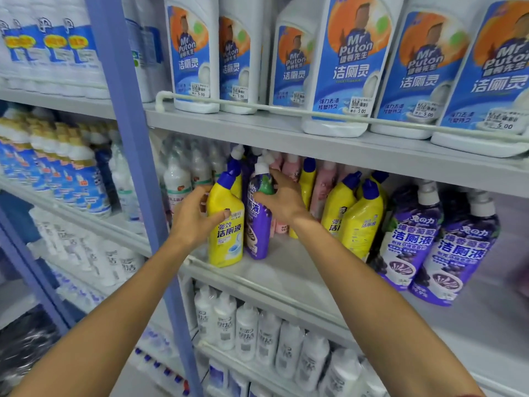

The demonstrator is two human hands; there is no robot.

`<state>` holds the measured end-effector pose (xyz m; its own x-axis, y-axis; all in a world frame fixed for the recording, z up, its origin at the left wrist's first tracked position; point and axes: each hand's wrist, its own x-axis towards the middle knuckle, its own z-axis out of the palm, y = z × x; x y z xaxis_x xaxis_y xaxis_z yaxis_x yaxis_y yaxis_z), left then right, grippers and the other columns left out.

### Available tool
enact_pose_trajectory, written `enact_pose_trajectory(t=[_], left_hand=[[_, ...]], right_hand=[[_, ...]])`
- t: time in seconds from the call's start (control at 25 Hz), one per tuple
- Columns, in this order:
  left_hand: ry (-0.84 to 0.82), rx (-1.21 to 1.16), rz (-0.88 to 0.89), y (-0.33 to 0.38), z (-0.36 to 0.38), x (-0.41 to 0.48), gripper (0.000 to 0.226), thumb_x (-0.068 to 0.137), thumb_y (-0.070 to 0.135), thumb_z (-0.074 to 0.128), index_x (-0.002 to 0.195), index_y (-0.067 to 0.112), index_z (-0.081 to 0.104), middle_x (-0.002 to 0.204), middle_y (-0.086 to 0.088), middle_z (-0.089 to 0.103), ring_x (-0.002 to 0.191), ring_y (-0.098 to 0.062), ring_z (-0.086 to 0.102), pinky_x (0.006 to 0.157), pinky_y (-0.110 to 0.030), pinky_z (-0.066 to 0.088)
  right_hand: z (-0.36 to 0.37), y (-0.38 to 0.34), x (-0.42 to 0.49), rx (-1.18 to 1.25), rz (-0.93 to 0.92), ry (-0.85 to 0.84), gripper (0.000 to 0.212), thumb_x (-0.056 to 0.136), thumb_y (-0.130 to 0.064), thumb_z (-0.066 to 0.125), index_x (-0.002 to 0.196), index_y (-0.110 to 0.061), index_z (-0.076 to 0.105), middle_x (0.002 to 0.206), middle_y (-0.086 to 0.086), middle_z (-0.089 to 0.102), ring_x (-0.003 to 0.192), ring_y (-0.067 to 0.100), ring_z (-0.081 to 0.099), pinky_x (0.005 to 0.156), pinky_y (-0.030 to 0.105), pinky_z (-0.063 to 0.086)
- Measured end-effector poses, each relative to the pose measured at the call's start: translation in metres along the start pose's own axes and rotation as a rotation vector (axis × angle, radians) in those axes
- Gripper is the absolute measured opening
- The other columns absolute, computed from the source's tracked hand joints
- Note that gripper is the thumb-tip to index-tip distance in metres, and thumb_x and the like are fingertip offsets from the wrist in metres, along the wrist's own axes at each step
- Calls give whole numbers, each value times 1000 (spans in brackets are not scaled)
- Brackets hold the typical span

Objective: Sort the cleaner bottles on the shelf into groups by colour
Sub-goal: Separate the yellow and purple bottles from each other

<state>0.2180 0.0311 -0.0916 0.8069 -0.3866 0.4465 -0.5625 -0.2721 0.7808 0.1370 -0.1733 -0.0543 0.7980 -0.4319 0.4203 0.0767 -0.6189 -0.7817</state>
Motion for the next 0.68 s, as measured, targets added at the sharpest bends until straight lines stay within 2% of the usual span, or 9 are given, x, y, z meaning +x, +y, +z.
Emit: enact_pose_trajectory(t=[0.08,0.24,0.28,0.36,0.44,0.52,0.6,0.68], left_hand=[[-19,-4,21,-3,-3,2,59,70,45,85,120,28,60,109,4,72,99,-20,71,85,-49,59],[-45,-52,47,-4,-3,3,53,79,23,86,125,17,59,111,-2,71,99,-22,69,85,-48,59],[-58,-68,40,-5,-3,3,53,80,21,85,125,15,58,112,-3,70,99,-21,69,86,-47,59],[-86,-80,26,-6,-2,5,53,80,21,86,123,15,57,111,-3,70,98,-22,68,85,-48,59],[-97,-59,23,-4,1,6,53,78,24,87,120,16,57,107,-2,70,95,-22,69,84,-48,59],[-93,-46,35,1,11,5,55,77,25,88,122,16,58,106,-1,70,94,-21,68,84,-44,58],[-106,-41,48,14,25,1,53,76,25,87,121,14,60,102,0,70,91,-20,68,81,-37,57],[-143,-30,60,25,41,-1,52,75,31,87,118,17,61,98,2,71,87,-20,68,77,-35,56]], right_hand=[[-10,0,-10,-8,19,5,48,79,-9,78,124,-17,66,100,-4,71,80,4,65,72,13,52],[-30,3,-30,-43,41,38,52,78,-12,79,127,-20,65,105,-5,73,89,10,70,77,18,56],[-34,3,-35,-48,45,51,53,77,-13,80,128,-20,65,107,-5,74,92,13,71,82,24,59],[-42,3,-45,-38,62,75,55,77,-13,81,129,-18,65,111,-2,75,97,16,73,88,36,60],[-52,2,-54,-66,85,86,54,77,-13,81,128,-19,66,108,-3,76,97,15,72,89,36,60],[-63,4,-63,-81,108,100,51,74,-16,81,122,-28,68,104,-5,77,96,15,73,90,38,60],[-77,7,-73,-33,123,99,48,77,-9,79,118,-31,67,106,-5,77,95,15,74,88,40,61],[-91,11,-86,-2,132,111,47,80,-3,77,117,-31,67,108,-5,76,91,12,73,86,37,62]])
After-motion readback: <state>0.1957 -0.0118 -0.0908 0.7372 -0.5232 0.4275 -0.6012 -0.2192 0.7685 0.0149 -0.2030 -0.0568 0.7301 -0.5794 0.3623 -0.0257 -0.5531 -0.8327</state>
